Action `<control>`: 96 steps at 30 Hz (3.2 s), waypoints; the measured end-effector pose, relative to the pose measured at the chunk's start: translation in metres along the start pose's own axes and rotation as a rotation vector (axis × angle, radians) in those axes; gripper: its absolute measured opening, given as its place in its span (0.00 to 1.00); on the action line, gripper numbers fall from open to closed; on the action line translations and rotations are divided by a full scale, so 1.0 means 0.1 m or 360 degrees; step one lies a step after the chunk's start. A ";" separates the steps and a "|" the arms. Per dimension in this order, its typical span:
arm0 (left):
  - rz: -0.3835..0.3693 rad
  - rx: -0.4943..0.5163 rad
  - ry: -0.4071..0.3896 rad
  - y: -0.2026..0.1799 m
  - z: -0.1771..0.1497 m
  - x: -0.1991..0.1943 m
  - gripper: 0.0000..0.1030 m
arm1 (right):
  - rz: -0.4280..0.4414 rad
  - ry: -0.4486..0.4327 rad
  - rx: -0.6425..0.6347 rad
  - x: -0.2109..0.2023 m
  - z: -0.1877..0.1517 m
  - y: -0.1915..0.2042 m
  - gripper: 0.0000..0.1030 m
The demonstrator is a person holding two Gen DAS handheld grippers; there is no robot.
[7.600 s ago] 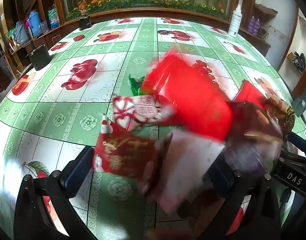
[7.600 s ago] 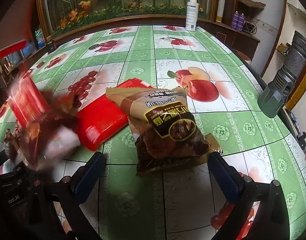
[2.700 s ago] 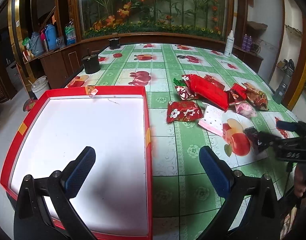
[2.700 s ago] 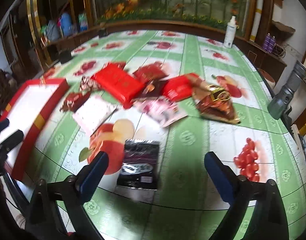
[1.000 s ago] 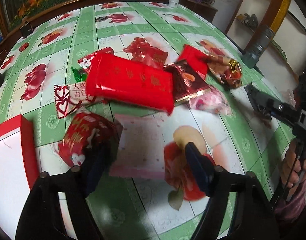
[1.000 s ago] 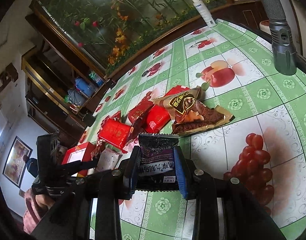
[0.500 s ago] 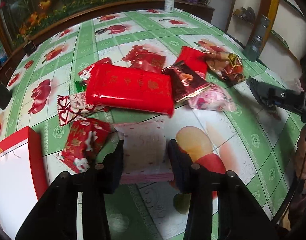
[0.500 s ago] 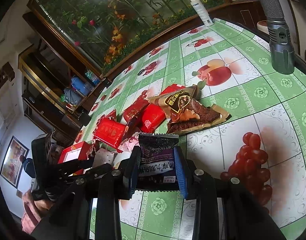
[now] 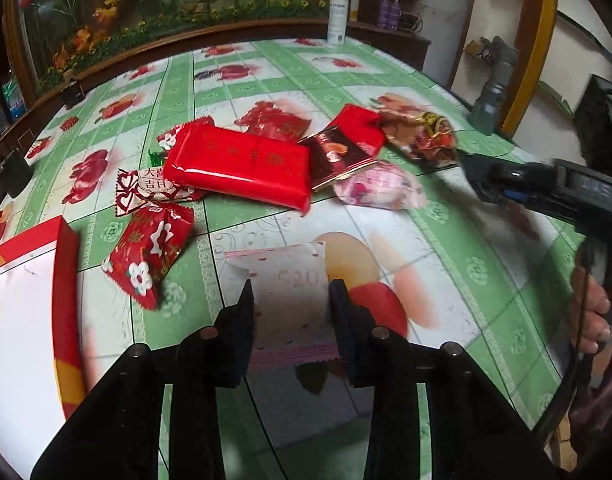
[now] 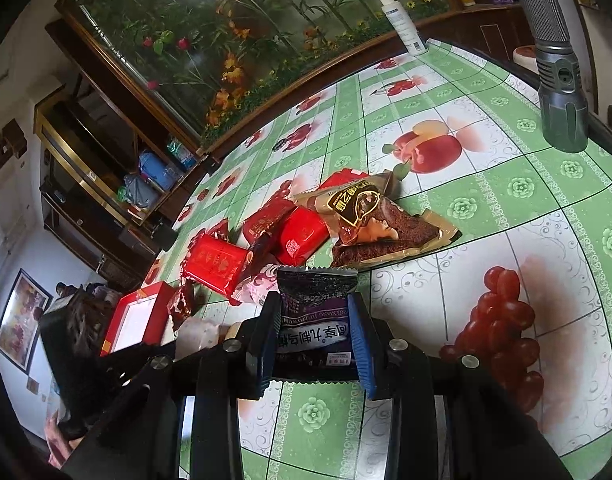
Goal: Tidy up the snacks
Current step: 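Grasp the pink-and-white heart-print packet with the left gripper while the right holds the purple packet, then carry both packets over the red-rimmed tray and open both grippers, then grasp the red packet with the left gripper while the right grasps the pink cartoon packet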
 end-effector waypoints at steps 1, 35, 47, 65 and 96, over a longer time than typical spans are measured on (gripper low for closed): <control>0.0005 0.0003 -0.0019 -0.02 -0.01 -0.05 0.31 | -0.0004 -0.0002 -0.0002 0.00 0.00 0.00 0.33; 0.0547 -0.0534 -0.0133 1.68 -1.41 -1.25 0.32 | 0.0480 0.0532 -0.0527 1.08 -1.53 2.54 0.33; 0.0641 -0.0531 -0.0048 1.74 -1.62 -1.24 0.33 | 0.0489 0.0653 -0.0580 1.35 -1.89 2.70 0.40; 0.0395 -0.0150 -0.0135 0.93 -0.67 -0.95 0.51 | 0.0238 0.0094 -0.0134 0.58 -0.32 1.10 0.41; -0.0053 -0.0045 0.0185 0.79 0.07 0.26 0.33 | 0.0011 0.0070 0.0068 0.56 0.07 0.43 0.54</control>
Point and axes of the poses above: each gripper's, at about its wrist camera, not at the fingertips, and x roughly the way its jaws point, y to its left, z to its top, the point moved 7 cm from there along x, roughly the way its jaws point, and after that the axes turned 11 degrees about x, right-handed, at the moved point
